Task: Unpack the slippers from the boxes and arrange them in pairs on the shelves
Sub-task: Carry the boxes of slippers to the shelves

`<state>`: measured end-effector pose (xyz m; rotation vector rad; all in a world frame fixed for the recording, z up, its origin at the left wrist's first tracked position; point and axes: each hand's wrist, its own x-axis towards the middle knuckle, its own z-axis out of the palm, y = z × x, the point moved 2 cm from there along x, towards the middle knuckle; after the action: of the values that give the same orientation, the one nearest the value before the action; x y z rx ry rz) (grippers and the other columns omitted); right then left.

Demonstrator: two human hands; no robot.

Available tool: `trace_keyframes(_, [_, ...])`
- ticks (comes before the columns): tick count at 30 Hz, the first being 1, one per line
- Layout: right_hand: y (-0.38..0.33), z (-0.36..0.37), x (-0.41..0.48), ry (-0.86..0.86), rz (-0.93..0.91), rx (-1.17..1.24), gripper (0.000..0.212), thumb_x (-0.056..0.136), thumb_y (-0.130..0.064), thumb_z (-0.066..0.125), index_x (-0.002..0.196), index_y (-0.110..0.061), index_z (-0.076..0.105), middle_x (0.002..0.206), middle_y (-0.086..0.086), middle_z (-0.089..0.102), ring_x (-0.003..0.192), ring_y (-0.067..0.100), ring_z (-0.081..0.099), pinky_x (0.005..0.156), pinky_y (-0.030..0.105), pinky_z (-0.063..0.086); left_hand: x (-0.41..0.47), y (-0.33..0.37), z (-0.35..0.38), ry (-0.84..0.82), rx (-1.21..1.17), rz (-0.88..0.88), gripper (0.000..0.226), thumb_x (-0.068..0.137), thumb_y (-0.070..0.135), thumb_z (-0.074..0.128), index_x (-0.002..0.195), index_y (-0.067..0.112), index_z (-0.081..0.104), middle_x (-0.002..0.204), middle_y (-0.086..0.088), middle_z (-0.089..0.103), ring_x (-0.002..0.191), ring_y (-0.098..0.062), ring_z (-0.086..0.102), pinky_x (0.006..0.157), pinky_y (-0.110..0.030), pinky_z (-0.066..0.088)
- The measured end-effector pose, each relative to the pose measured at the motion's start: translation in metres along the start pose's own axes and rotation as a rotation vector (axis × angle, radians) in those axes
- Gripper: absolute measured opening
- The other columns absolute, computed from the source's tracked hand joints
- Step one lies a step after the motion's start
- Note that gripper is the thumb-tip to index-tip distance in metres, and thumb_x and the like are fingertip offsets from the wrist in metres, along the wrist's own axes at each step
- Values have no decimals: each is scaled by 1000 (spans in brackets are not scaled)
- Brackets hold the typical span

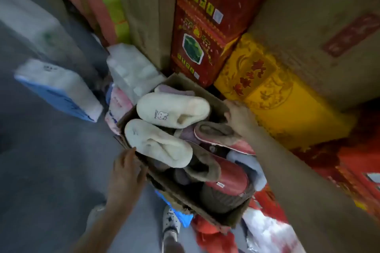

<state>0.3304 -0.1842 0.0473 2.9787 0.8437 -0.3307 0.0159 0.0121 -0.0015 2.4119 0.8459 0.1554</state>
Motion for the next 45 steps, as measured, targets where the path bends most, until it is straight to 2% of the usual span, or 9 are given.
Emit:
trace_keyframes(4, [16, 26, 32, -114, 7, -32, 60, 96, -26, 56, 150, -19, 30, 145, 13, 45, 128, 32, 49, 101, 40, 43, -38, 1, 41, -73, -122, -350, 79, 84, 36, 68, 146, 8, 29, 140, -16, 41, 123, -34, 47, 96, -51, 46])
trace_keyframes(9, [28, 50, 67, -180, -43, 59, 56, 95, -19, 58, 146, -16, 36, 127, 21, 59, 115, 41, 57, 93, 46, 46, -47, 25, 79, -120, -473, -569, 72, 85, 40, 66, 145, 31, 27, 127, 7, 51, 92, -6, 64, 84, -39, 55])
trace_keyframes(12, [33, 58, 78, -172, -64, 71, 43, 94, -17, 58, 135, -17, 47, 116, 23, 62, 107, 44, 58, 89, 50, 48, -43, 35, 94, -67, -503, -652, 71, 85, 42, 65, 143, 34, 25, 130, 6, 57, 97, -17, 68, 87, -42, 53])
trace_keyframes(15, [33, 63, 83, -145, -79, 15, 37, 94, -15, 57, 130, -17, 51, 114, 24, 63, 106, 45, 57, 86, 48, 46, -39, 38, 101, -8, -495, -743, 73, 89, 27, 62, 148, 27, 21, 126, 0, 62, 106, -27, 63, 84, -35, 49])
trace_keyframes(20, [22, 51, 74, -92, -75, -77, 34, 96, -14, 52, 130, -20, 50, 111, 24, 63, 104, 46, 58, 82, 46, 44, -39, 30, 95, 31, -467, -742, 68, 88, 9, 53, 148, 23, 24, 103, -9, 68, 89, -34, 64, 69, -34, 46])
trace_keyframes(26, [3, 19, 36, -35, -112, -39, 35, 95, -16, 55, 129, -23, 50, 109, 20, 65, 98, 42, 61, 81, 45, 47, -54, 15, 50, 55, -448, -708, 64, 87, 8, 54, 143, 27, 30, 100, -10, 68, 88, -35, 64, 72, -42, 52])
trace_keyframes(31, [-37, 0, -10, 0, -157, 32, 32, 92, -13, 57, 121, -23, 49, 97, 13, 68, 85, 37, 64, 70, 38, 48, -74, -27, -6, 118, -348, -664, 65, 86, 9, 59, 145, 24, 36, 106, -14, 69, 94, -39, 64, 75, -40, 49])
trace_keyframes(36, [-112, -9, -49, 20, -241, 89, 38, 90, -11, 61, 125, -19, 49, 99, 15, 69, 89, 39, 65, 71, 40, 50, -96, -96, -67, 164, -251, -717, 58, 85, 15, 62, 139, 27, 44, 115, -12, 68, 105, -37, 62, 84, -44, 48])
trace_keyframes(45, [-309, 6, -102, -36, -381, 129, 41, 92, -14, 59, 131, -16, 48, 110, 16, 67, 101, 40, 62, 79, 43, 47, -173, -237, -176, 285, -249, -832, 47, 86, 19, 61, 130, 32, 49, 114, -1, 68, 104, -30, 63, 84, -40, 48])
